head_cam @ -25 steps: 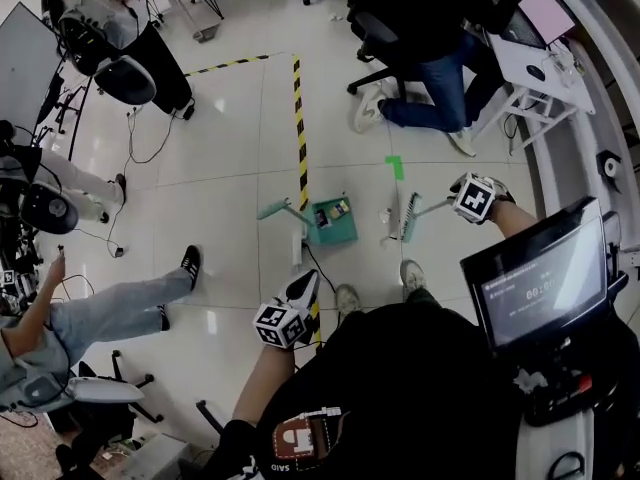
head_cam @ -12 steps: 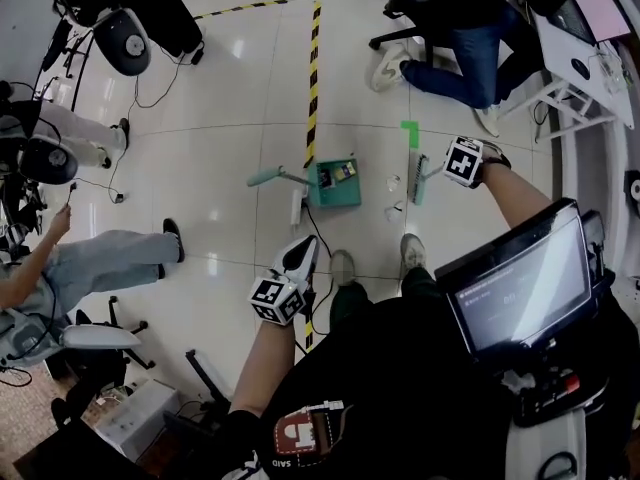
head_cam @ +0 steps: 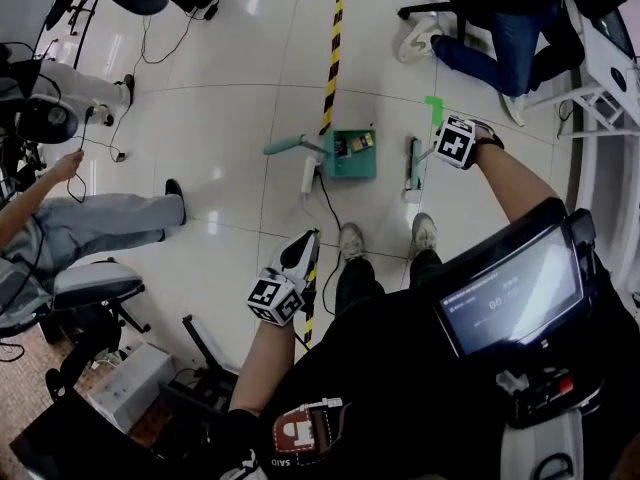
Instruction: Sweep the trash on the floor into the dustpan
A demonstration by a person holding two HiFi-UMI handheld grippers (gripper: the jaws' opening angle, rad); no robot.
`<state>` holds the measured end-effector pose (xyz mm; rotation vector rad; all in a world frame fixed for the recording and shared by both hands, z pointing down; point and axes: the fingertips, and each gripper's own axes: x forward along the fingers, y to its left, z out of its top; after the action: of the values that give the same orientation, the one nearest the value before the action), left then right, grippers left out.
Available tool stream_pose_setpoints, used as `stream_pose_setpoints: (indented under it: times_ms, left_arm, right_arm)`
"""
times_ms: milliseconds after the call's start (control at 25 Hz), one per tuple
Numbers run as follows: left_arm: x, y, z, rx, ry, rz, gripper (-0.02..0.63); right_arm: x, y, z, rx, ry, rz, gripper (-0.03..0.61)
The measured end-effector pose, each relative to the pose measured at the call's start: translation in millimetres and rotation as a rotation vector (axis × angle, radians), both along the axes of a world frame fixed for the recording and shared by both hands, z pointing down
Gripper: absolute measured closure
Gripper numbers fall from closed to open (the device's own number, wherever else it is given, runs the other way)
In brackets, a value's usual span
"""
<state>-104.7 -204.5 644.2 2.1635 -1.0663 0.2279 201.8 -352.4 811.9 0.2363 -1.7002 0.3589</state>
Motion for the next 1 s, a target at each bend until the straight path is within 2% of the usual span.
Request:
stream_pose_setpoints:
  times_ms: [240,440,720,1000]
  left_arm:
    - [-27,9,2,-0.014,0.013,-0.048,0.615]
    - [-33,7,4,0.000,0.019,-0.055,0.615]
    - [-31,0,-2,0.009,0.033,-0.061,0.615]
    - [-28,6,1,0.000,0.036,-0.052,0.615]
  right_arm:
    - [-69,1,-4,0.021,-0.038,-0.150,0.502]
    - [-102,1,-21,0.054,-0.127,-0.163,0.508]
    - [-70,-9,-48,0.036,-0.102,-0.125,0.506]
    - [-24,-18,-39,0.020,0.028,-0.113,0.509]
